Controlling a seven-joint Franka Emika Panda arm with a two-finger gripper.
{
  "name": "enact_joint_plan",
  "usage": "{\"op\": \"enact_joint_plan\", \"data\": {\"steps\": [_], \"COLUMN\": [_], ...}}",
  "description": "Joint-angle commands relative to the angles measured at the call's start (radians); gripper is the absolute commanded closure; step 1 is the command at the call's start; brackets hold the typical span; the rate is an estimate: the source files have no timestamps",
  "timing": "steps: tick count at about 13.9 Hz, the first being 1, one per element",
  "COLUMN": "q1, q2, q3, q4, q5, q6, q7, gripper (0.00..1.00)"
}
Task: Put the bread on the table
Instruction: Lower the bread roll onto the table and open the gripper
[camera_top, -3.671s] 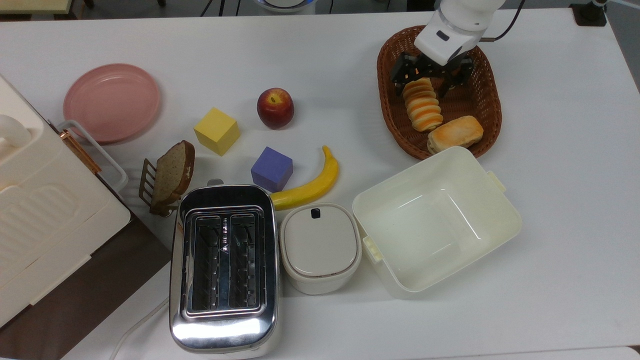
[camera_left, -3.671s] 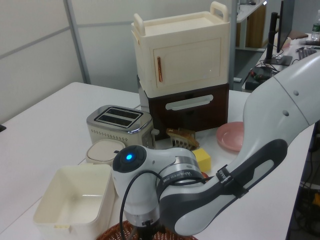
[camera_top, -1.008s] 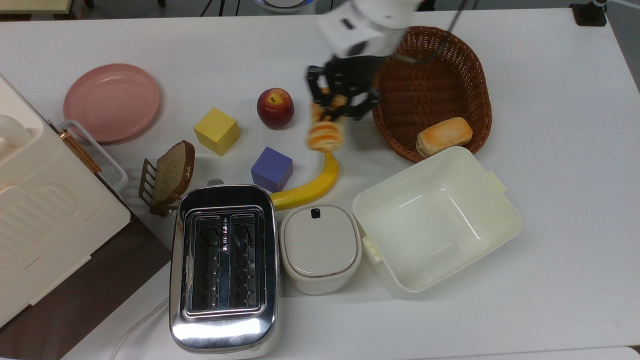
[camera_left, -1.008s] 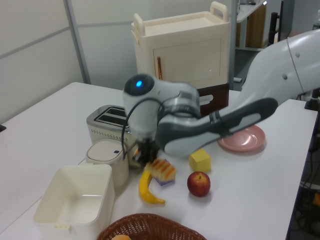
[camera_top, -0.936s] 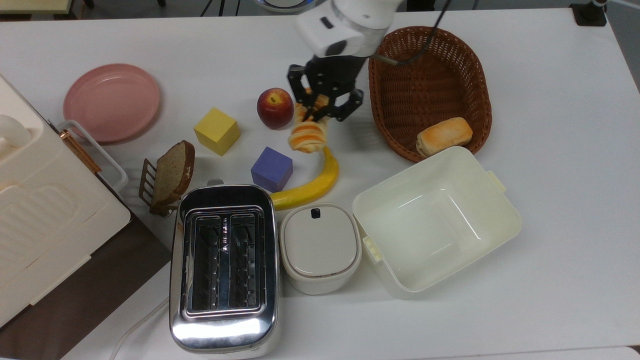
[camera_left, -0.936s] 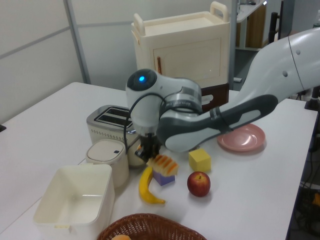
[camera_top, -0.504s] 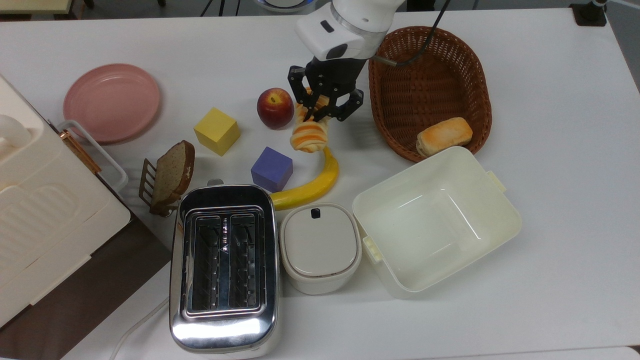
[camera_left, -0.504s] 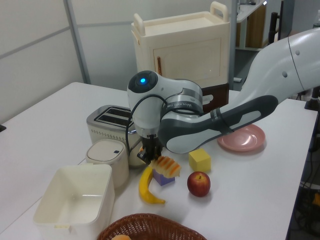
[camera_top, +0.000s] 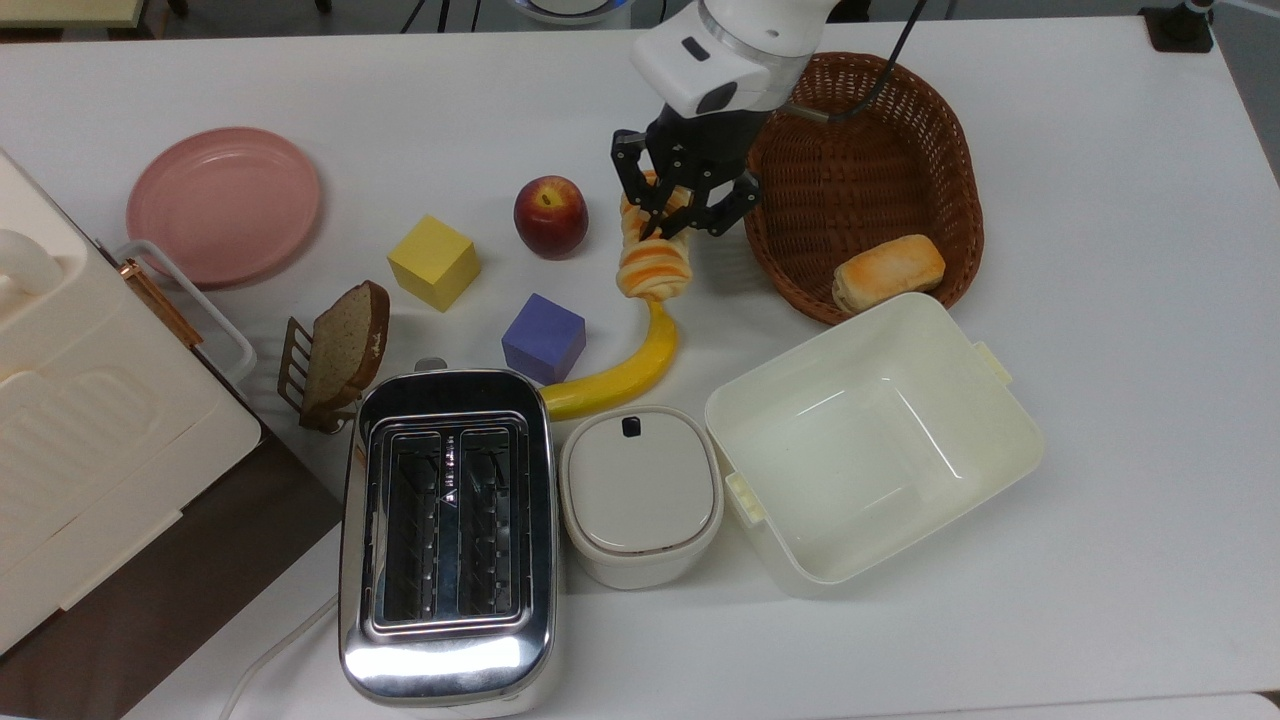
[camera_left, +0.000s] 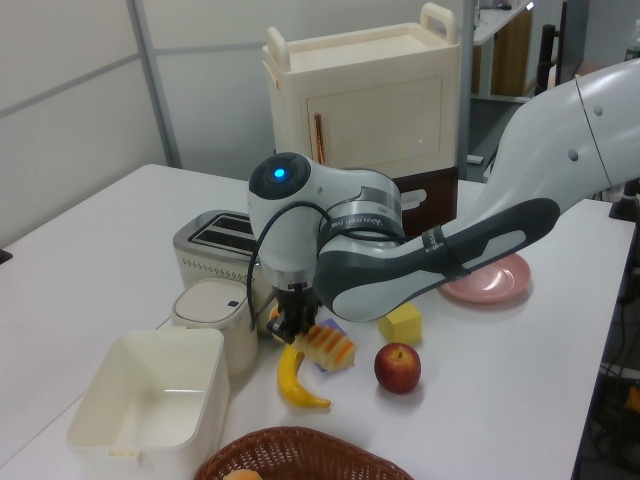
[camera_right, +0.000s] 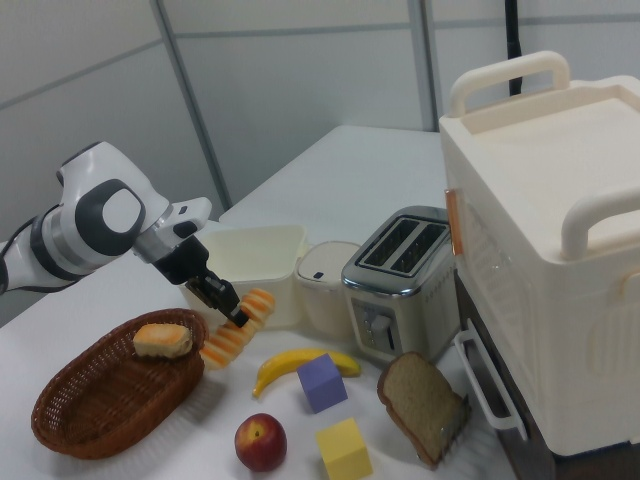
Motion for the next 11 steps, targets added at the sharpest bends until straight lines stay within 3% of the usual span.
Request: {"op": "enact_joint_plan", "data": {"steps": [1, 2, 11], "q1": [0.010, 0.011, 0.002], "q2": [-0.020, -0.016, -0.018], "q3": [0.002, 0.004, 0.021], "q4": [-0.021, -0.021, -0.011], "q5": [0.005, 0.004, 0.007], "q6": [-0.022, -0.022, -0.050], "q7": [-0.007, -0.007, -0.004], "gripper": [0.23, 0.00, 0.00]}}
